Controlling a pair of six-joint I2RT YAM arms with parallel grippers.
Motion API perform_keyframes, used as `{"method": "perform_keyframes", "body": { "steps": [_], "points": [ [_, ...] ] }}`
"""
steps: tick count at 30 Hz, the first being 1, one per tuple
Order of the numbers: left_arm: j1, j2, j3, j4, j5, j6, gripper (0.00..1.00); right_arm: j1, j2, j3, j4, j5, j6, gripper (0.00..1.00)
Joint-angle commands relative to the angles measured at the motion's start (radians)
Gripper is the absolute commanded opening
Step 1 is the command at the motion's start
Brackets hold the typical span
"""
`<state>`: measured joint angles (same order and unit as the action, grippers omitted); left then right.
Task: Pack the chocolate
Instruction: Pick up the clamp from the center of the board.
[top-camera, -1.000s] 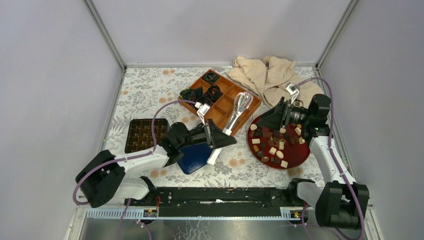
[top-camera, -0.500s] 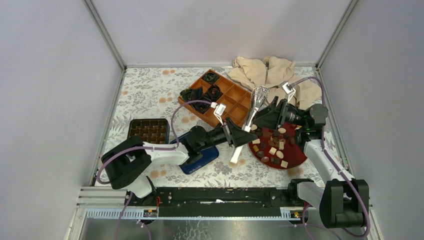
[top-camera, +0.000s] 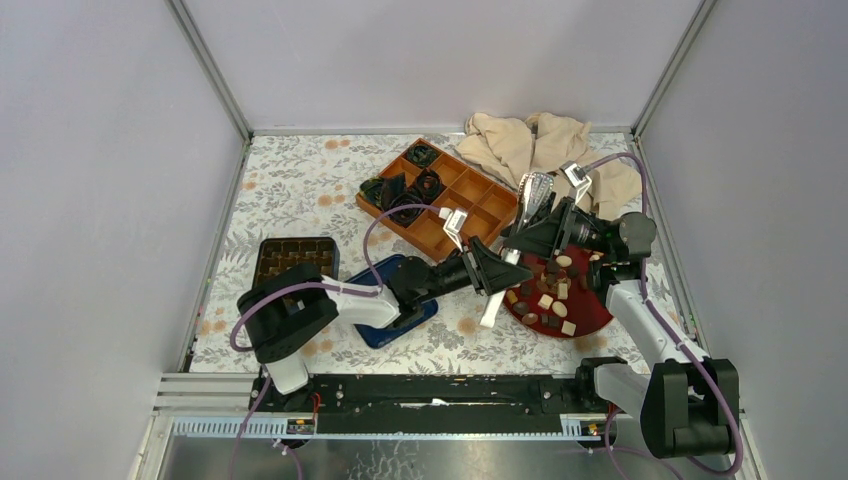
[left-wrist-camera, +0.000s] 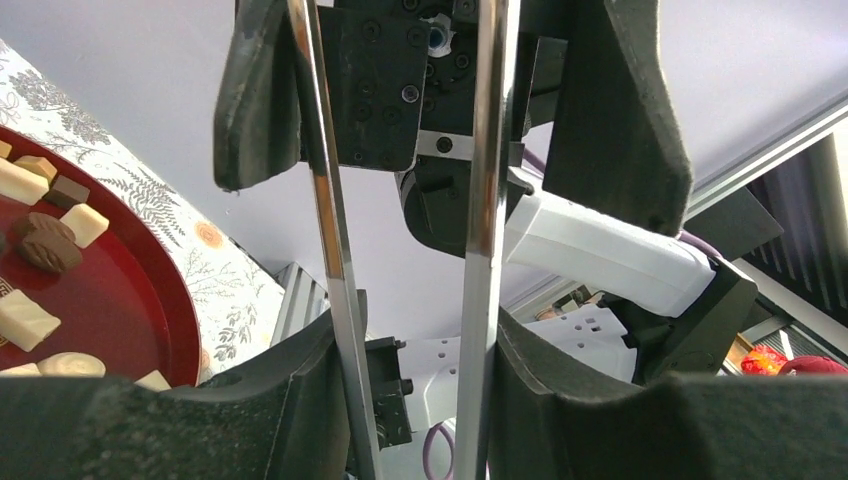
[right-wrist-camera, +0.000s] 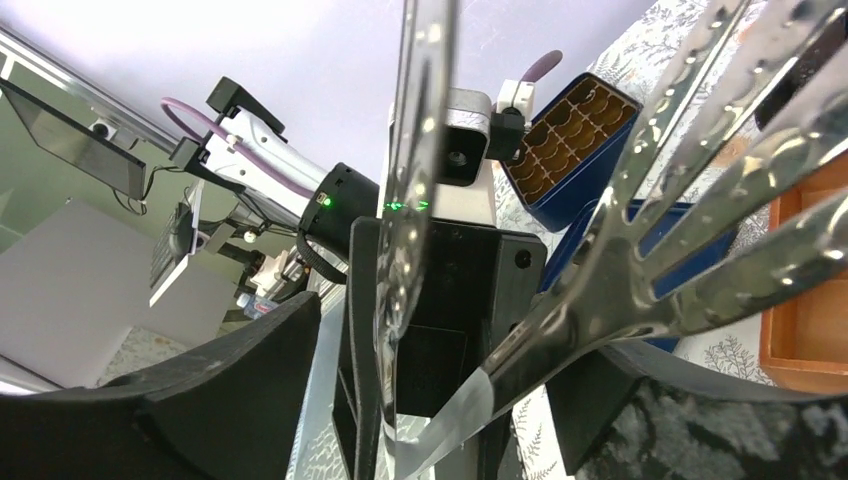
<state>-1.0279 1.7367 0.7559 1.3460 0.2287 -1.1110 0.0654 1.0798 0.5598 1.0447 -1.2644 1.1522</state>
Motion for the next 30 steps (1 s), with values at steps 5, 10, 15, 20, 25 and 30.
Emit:
{"method": "perform_keyframes", "body": {
  "steps": [5,10,15,20,25,30],
  "points": [
    [-0.008,0.006,0.018,0.179,-0.055,-0.022,0.5,0.008,-0.027,0.002,0.074,0.024,0.019,0.63],
    [-0.009,0.028,0.025,0.194,-0.046,-0.033,0.53,0.008,-0.024,0.001,0.071,0.026,0.02,0.43],
    [-0.01,0.023,-0.002,0.204,-0.044,-0.012,0.61,0.008,-0.017,0.01,0.065,0.017,0.029,0.4],
    [-0.01,0.009,-0.058,0.252,-0.1,0.007,0.66,0.005,-0.018,0.019,0.064,0.012,0.039,0.4],
    [-0.012,0.02,-0.06,0.263,-0.123,0.006,0.65,0.001,-0.017,0.021,0.067,0.013,0.044,0.4],
    [-0.02,0.015,-0.043,0.265,-0.13,0.038,0.64,0.001,-0.008,0.017,0.061,0.016,0.038,0.41]
  ]
}}
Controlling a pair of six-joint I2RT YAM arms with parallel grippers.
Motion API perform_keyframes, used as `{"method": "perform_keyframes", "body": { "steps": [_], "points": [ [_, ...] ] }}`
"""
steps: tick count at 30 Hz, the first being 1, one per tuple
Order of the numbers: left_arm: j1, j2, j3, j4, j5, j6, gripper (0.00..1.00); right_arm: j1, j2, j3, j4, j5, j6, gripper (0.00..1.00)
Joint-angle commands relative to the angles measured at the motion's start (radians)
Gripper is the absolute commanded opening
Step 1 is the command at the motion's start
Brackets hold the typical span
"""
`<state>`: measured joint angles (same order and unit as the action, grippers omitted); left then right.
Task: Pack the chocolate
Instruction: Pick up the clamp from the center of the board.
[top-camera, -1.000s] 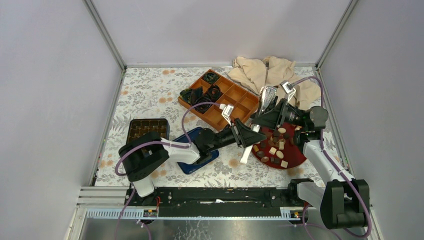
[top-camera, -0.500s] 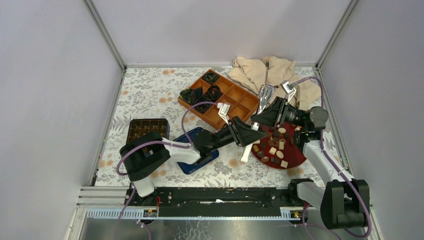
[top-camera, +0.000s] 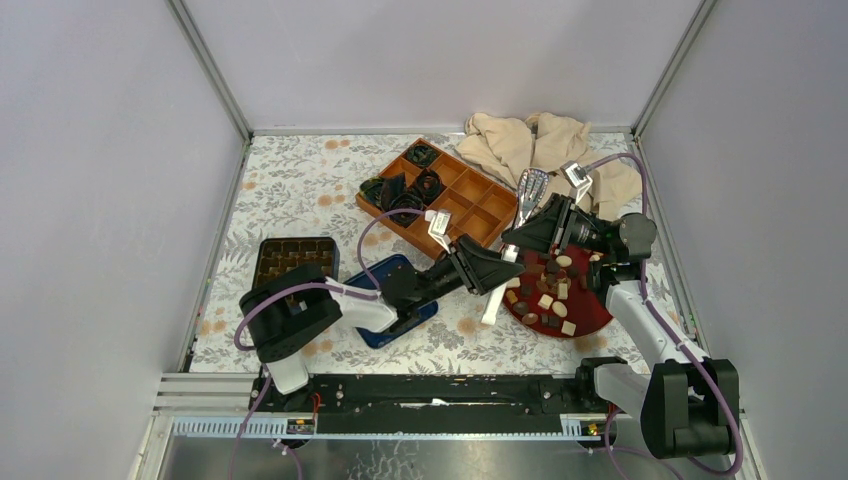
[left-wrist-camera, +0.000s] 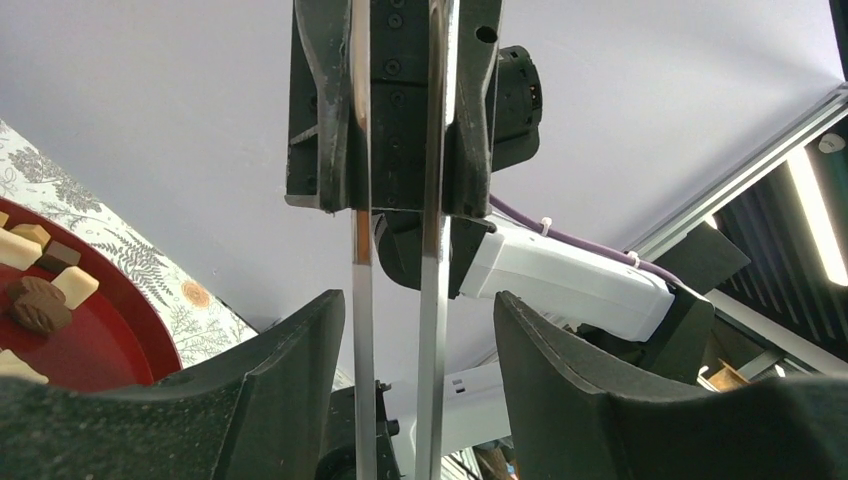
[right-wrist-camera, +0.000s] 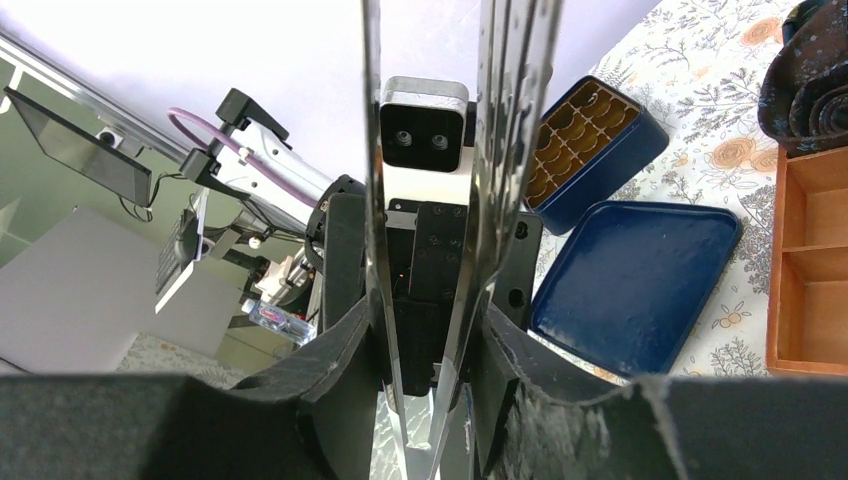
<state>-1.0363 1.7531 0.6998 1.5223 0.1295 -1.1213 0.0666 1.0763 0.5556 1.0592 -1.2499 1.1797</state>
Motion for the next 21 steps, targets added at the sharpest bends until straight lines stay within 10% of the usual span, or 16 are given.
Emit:
{"method": "perform_keyframes", "body": {
  "steps": [1,21],
  "points": [
    [-0.013,-0.001,0.017,0.088,-0.03,0.049,0.64,-0.001,-0.002,0.022,0.046,0.003,0.011,0.41],
    [-0.041,0.006,0.014,0.093,-0.124,0.01,0.48,-0.001,-0.013,0.019,0.04,0.004,-0.018,0.48]
  ]
}}
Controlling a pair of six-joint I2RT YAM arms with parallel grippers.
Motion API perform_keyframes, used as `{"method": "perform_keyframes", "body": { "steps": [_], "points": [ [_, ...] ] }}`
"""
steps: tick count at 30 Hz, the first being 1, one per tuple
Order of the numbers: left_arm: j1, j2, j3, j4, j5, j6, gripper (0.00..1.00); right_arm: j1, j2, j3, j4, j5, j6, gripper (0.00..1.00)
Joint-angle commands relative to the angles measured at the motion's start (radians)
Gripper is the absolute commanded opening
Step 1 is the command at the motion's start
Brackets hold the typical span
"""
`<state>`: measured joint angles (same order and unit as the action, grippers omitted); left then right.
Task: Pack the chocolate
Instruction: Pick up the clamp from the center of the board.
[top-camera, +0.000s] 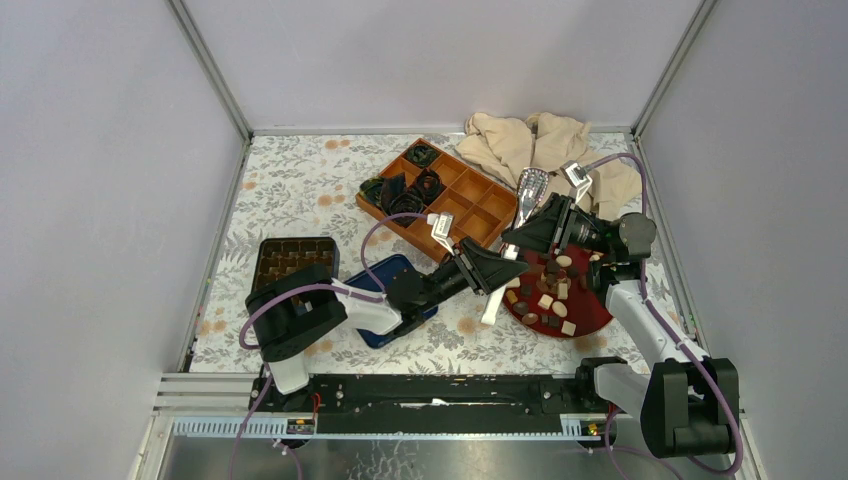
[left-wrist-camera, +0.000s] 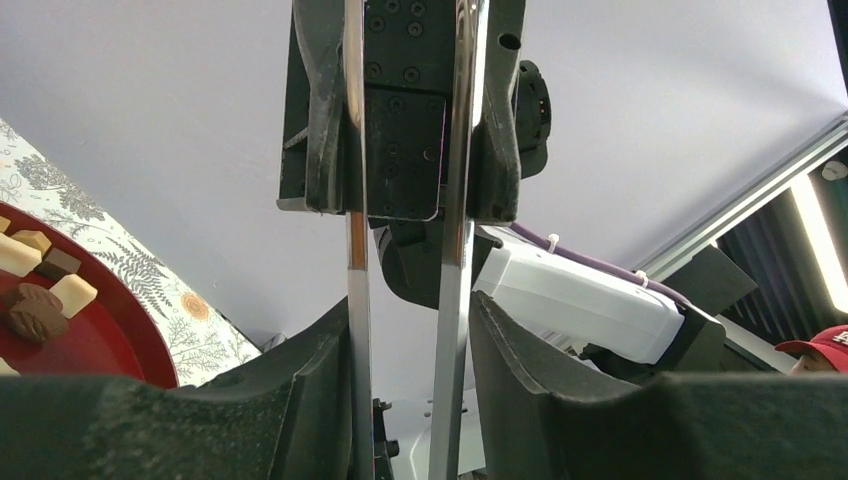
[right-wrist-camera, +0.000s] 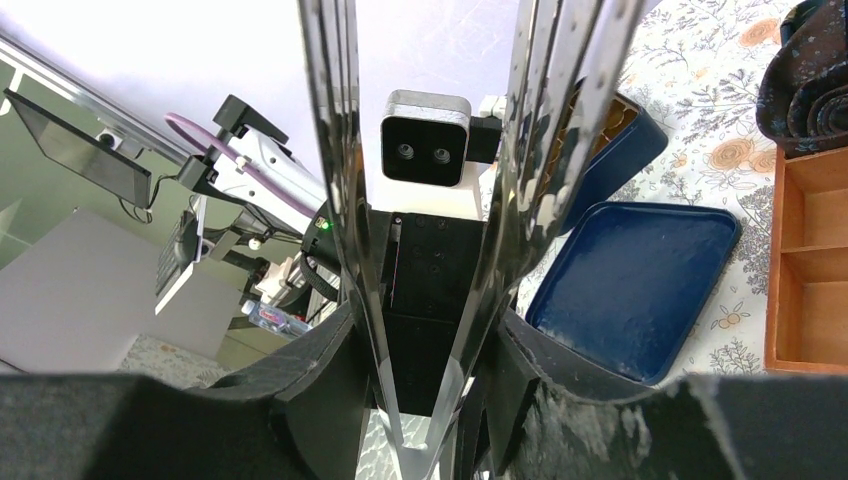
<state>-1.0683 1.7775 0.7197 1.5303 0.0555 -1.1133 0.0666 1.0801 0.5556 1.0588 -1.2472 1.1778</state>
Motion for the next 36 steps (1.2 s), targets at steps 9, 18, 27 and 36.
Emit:
{"method": "perform_keyframes", "body": {
  "steps": [9,18,27,36],
  "points": [
    [-0.009,-0.019,-0.008,0.085,-0.052,-0.001,0.41,-0.001,-0.019,0.023,0.02,-0.003,-0.038,0.51],
    [-0.009,-0.033,-0.021,0.085,-0.051,0.015,0.3,-0.001,-0.02,0.031,0.004,-0.013,-0.06,0.63],
    [-0.007,-0.06,-0.057,0.085,-0.074,0.022,0.46,-0.015,-0.035,0.075,-0.121,-0.083,-0.176,0.91],
    [0.003,-0.087,-0.085,0.084,-0.079,0.016,0.47,-0.033,-0.039,0.091,-0.179,-0.115,-0.234,0.97]
  ]
}}
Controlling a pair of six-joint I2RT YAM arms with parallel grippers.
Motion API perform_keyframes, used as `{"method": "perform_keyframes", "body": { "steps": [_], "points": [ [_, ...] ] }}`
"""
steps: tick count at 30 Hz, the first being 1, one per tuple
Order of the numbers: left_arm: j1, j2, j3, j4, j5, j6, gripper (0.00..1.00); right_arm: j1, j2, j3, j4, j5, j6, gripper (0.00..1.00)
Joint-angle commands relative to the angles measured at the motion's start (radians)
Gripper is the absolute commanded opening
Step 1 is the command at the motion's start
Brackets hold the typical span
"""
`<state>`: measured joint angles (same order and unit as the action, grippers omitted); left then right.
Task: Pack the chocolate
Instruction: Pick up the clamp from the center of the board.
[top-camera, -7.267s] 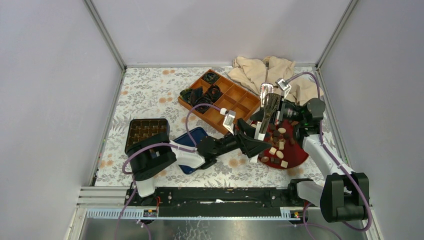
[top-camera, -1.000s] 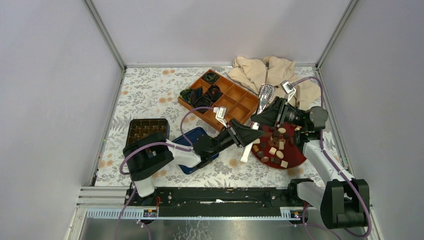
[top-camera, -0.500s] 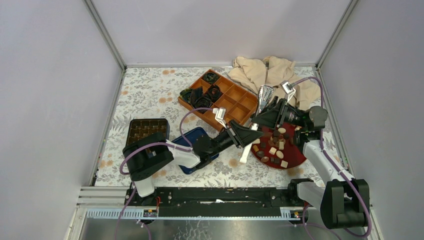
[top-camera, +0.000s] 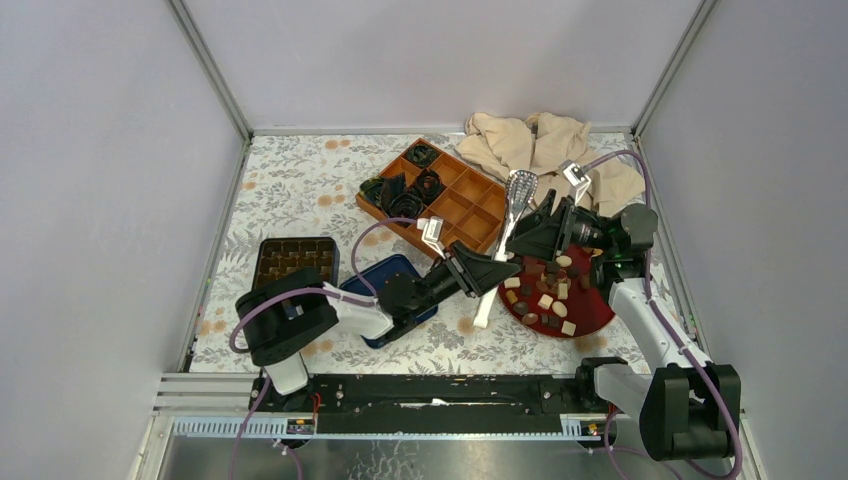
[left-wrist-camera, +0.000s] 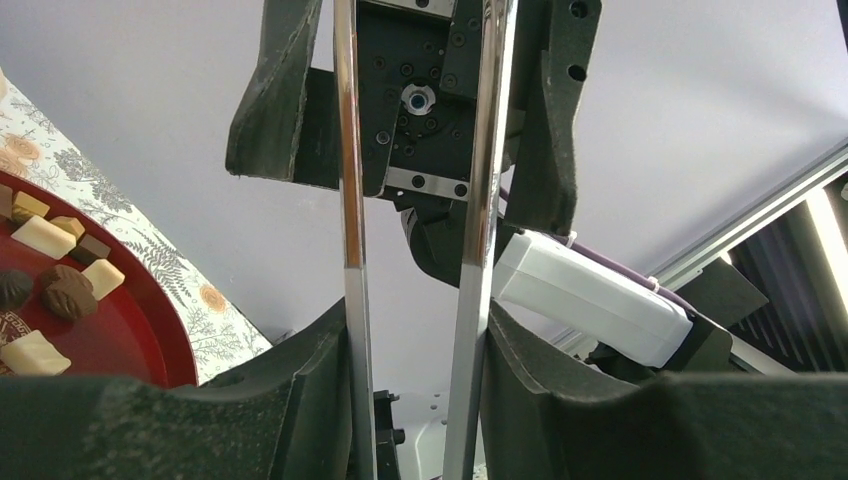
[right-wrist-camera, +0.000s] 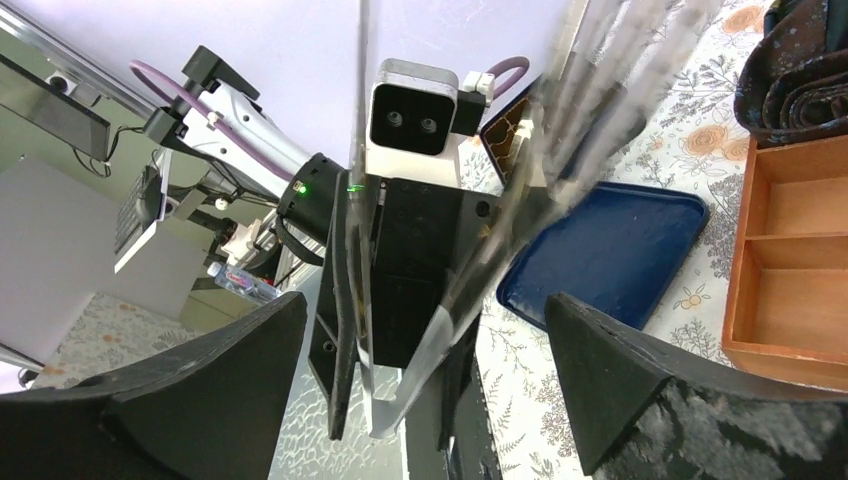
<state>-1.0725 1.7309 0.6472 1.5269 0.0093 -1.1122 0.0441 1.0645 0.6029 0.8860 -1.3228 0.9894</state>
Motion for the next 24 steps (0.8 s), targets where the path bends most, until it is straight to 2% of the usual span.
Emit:
{"method": "perform_keyframes", "body": {
  "steps": [1,4,9,13,15,18,19,22,24],
  "points": [
    [0.009,-0.044,-0.017,0.088,-0.034,0.013,0.44,-0.013,-0.024,0.045,-0.01,-0.046,-0.052,0.98],
    [0.015,-0.06,-0.039,0.088,-0.041,0.013,0.29,-0.035,-0.03,0.064,-0.081,-0.073,-0.129,0.99],
    [0.041,-0.095,-0.091,0.088,-0.04,0.012,0.02,-0.085,-0.042,0.128,-0.381,-0.113,-0.37,1.0],
    [0.062,-0.115,-0.126,0.087,-0.023,0.0,0.0,-0.094,-0.044,0.177,-0.618,-0.094,-0.551,1.0],
    [0.064,-0.104,-0.12,0.087,-0.003,-0.012,0.08,-0.085,-0.031,0.141,-0.471,-0.08,-0.432,1.0],
    [0.062,-0.059,-0.076,0.086,0.064,-0.039,0.11,-0.05,0.003,0.037,-0.085,-0.045,-0.12,1.0],
    [0.06,-0.043,-0.059,0.087,0.075,-0.046,0.11,-0.023,0.01,0.029,-0.06,-0.034,-0.091,1.0],
    [0.05,-0.016,-0.023,0.087,0.08,-0.038,0.1,0.007,0.011,0.032,-0.15,0.026,-0.138,1.0],
    [0.044,0.001,0.0,0.087,0.083,-0.034,0.1,0.017,0.011,0.026,-0.137,0.045,-0.131,1.0]
  ]
}}
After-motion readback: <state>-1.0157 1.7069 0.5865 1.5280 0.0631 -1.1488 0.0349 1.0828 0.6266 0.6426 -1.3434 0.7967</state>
